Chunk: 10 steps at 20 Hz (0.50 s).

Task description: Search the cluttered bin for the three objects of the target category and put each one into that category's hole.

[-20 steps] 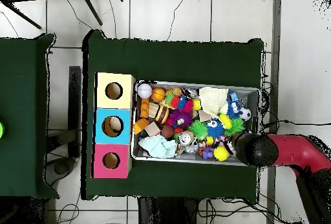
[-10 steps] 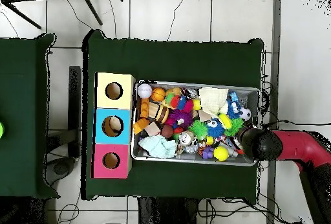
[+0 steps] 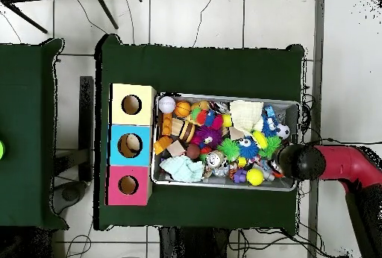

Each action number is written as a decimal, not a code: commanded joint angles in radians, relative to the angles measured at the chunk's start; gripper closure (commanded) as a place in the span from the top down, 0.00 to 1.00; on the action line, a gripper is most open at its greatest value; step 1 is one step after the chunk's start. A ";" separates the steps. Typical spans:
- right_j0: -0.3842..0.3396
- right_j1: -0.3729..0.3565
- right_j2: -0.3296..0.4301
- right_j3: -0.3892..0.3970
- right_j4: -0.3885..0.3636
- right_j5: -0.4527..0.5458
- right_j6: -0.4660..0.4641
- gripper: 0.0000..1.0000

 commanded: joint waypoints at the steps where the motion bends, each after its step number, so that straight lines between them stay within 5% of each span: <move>1: 0.024 0.004 -0.019 -0.035 -0.035 0.140 -0.269 1.00; 10: 0.007 0.021 -0.019 -0.001 -0.038 0.128 -0.263 1.00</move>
